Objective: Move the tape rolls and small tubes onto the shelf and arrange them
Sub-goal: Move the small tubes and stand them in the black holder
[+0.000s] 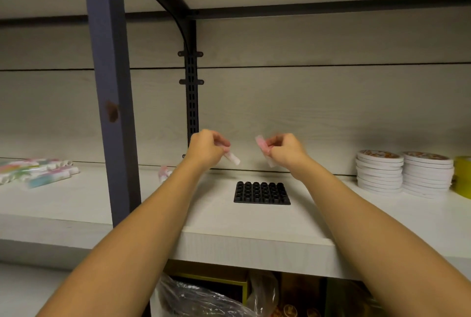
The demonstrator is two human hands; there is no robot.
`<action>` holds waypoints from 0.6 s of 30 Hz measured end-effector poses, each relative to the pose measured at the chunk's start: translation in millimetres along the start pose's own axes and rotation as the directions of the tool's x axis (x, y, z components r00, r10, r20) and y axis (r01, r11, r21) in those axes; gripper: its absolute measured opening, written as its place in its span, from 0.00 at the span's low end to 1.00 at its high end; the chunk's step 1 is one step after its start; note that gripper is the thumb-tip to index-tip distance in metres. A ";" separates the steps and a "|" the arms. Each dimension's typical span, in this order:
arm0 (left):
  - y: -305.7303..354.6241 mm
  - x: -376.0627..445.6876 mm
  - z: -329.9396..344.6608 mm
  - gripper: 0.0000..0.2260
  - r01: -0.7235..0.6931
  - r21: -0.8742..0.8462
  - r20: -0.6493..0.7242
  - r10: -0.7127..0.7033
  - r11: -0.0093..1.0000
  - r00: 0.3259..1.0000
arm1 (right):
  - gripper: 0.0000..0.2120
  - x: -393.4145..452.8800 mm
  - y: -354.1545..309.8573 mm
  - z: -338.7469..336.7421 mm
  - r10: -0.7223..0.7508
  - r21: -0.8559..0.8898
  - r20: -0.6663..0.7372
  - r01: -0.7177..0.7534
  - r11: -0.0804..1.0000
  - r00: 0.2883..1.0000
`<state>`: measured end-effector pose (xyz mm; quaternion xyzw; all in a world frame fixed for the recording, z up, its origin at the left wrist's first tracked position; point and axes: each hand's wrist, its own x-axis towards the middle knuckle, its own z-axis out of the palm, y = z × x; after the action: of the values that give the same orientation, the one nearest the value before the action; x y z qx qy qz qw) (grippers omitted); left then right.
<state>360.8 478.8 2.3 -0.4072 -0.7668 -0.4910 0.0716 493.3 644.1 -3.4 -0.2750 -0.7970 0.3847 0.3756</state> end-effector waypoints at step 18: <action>7.0 15.3 18.6 0.08 -0.357 0.359 0.430 0.187 0.862 0.883 | 0.15 0.6 18.2 5.1 -0.111 -0.184 -0.023 0.105 0.977 0.994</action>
<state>361.0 503.7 5.5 -0.5749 -0.7878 -0.2065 0.0786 491.6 652.5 -20.2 -0.2710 -0.8363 0.2845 0.3823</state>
